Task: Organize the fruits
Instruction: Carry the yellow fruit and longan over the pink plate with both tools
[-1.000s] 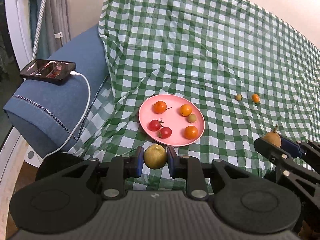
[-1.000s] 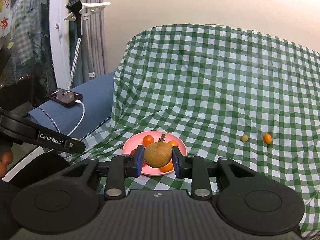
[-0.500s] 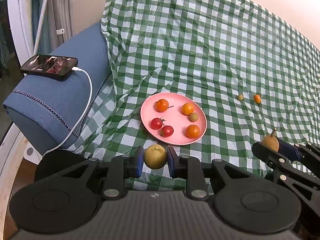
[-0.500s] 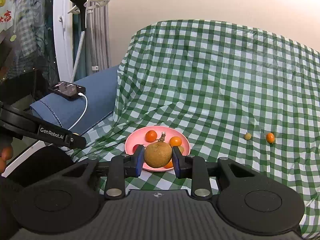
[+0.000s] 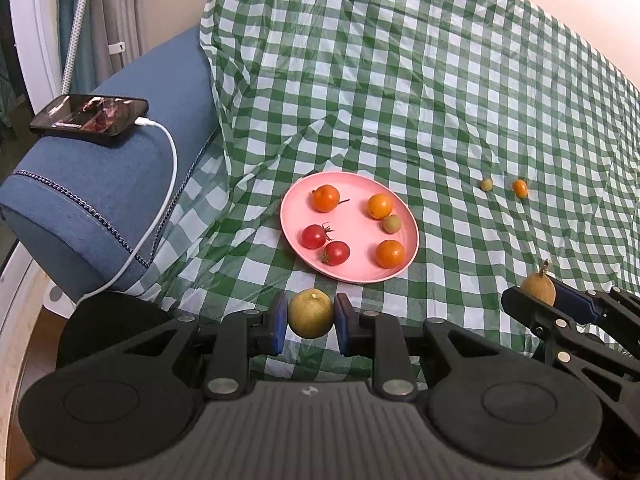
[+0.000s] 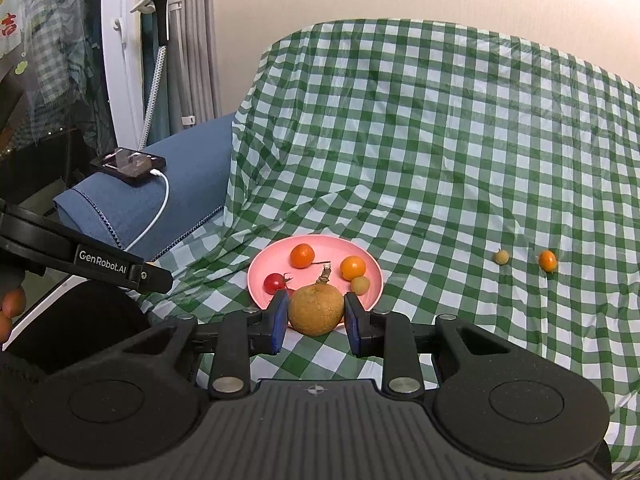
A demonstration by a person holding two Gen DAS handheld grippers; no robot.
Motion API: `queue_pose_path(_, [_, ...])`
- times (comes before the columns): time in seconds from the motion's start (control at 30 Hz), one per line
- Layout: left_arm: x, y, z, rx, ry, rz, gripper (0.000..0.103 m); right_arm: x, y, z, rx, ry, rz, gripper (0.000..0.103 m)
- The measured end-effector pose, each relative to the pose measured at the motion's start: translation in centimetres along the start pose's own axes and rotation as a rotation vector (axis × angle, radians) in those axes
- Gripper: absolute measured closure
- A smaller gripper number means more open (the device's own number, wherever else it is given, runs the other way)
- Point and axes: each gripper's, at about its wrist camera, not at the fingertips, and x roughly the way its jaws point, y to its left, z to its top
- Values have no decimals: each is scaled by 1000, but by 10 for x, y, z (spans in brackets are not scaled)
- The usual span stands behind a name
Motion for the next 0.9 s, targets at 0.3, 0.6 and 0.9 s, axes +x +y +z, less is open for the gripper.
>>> queue_pose_path(0.3, [24, 8, 16, -35, 43, 1, 76, 26, -15, 6, 38, 24, -22, 72])
queue_pose_path(0.6, [67, 6, 48, -38, 62, 12, 76, 77, -23, 11, 39, 64, -30, 72])
queue_pose_path(0.9, [146, -9, 79, -10, 128, 21, 76, 151, -29, 13, 41, 148, -21, 72])
